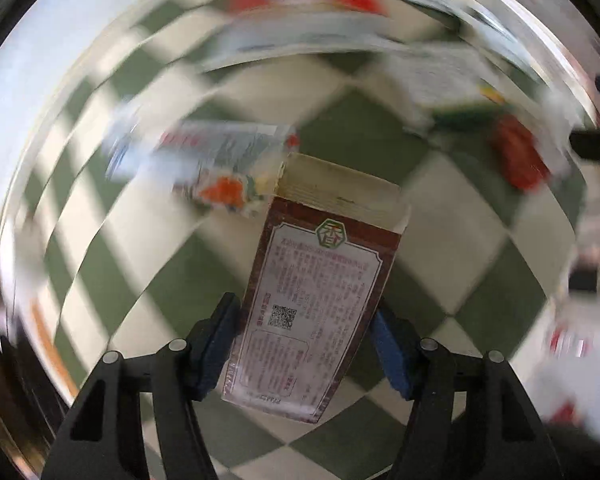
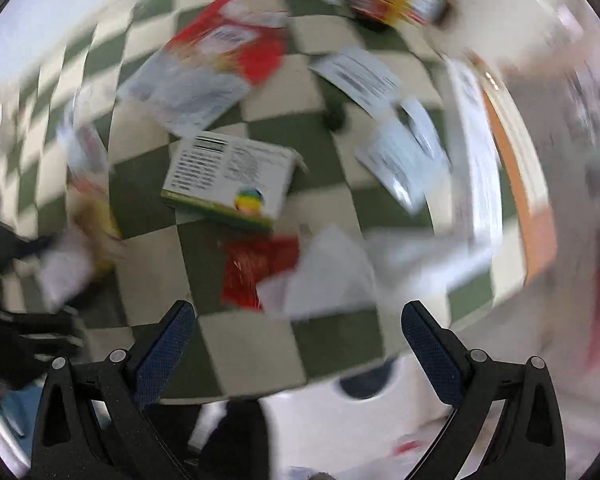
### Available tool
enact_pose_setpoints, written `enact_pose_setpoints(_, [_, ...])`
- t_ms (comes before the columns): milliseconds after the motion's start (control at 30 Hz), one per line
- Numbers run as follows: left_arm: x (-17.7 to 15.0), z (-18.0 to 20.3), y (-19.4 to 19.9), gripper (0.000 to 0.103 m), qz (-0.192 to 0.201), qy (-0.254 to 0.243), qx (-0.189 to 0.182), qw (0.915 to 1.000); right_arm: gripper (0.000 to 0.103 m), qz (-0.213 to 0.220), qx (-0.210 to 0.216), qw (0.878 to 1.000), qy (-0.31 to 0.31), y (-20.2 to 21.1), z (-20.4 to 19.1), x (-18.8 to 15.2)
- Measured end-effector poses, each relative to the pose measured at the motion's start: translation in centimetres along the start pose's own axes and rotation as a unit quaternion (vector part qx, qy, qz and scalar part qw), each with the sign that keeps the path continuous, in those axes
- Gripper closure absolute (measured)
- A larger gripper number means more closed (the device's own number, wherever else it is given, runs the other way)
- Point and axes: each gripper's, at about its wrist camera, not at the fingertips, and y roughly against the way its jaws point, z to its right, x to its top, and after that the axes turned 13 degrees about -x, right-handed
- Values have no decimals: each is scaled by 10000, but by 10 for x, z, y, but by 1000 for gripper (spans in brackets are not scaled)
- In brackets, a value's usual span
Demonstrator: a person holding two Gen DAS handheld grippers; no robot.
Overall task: Collect trash
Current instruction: 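Grasp the brown-red box with the left tool while the right tool reaches for the white-green box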
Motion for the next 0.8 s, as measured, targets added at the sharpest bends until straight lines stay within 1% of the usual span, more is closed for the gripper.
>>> enact_pose_setpoints(33, [-3,-8,4,41,63,259,24,9996,0,3,-189,9991,391,-3,-12,12])
enact_pose_setpoints(67, [-7,-17,8,41,120,552,33,9984,0,12,-424,9946,950,-8,-28,27])
enact_pose_setpoints(100, [-9,-24,9,41,159,776,29,9969,0,37,-540,9914,1194,-10,-36,33])
enact_pose_setpoints(133, [-10,-29,9,41,180,934,38,9955,0,102,-767,9819,1729,-14,-52,45])
enact_pose_setpoints(167, [-12,-34,8,41,190,1098,44,9938,0,125,-897,9750,2031,-17,-60,52])
enact_pose_setpoints(200, [-14,-37,4,41,184,1177,27,9929,0,102,-1039,9652,2397,-22,-70,61])
enact_pose_setpoints(267, [-16,-41,2,41,187,1312,-24,9912,0,-25,-1120,9541,2779,-31,-79,72])
enact_pose_setpoints(333, [-16,-43,3,41,214,1355,-24,9905,0,-240,-1025,9489,2976,-40,-82,80])
enact_pose_setpoints(367, [-16,-43,5,41,241,1404,-77,9898,6,-401,-864,9492,2999,-44,-82,84])
enact_pose_setpoints(400, [-17,-44,7,41,260,1450,-110,9890,11,-547,-669,9526,2916,-46,-81,86])
enact_pose_setpoints(433, [-19,-44,9,41,283,1504,-164,9881,18,-679,-540,9570,2769,-47,-78,88])
enact_pose_setpoints(467, [-21,-46,10,41,299,1541,-205,9874,19,-695,-537,9601,2655,-46,-76,91])
enact_pose_setpoints(533, [-21,-52,15,41,314,1623,-297,9858,19,-955,-139,9760,1954,-43,-63,96])
enact_pose_setpoints(567, [-24,-53,19,41,326,1647,-321,9853,19,-1129,79,9809,1582,-42,-55,99])
enact_pose_setpoints(600, [-28,-51,21,41,326,1639,-316,9854,19,-1252,243,9826,1351,-41,-51,101])
enact_pose_setpoints(633, [-35,-51,19,41,336,1632,-320,9855,19,-1507,678,9825,859,-40,-43,103])
enact_pose_setpoints(667, [-37,-50,21,41,340,1627,-330,9855,19,-1693,1080,9783,503,-39,-37,103])
enact_pose_setpoints(700, [-37,-50,23,41,338,1620,-337,9856,19,-1803,1358,9737,297,-39,-33,104])
enact_pose_setpoints(733, [-39,-48,26,41,340,1595,-339,9860,19,-1988,1857,9623,1,-38,-28,104])
enact_pose_setpoints(767, [-39,-44,25,41,340,1583,-339,9862,18,-2026,1974,9591,-18,-36,-27,104])
enact_pose_setpoints(800, [-41,-40,24,41,342,1576,-341,9863,17,-1909,1861,9637,123,-30,-28,104])
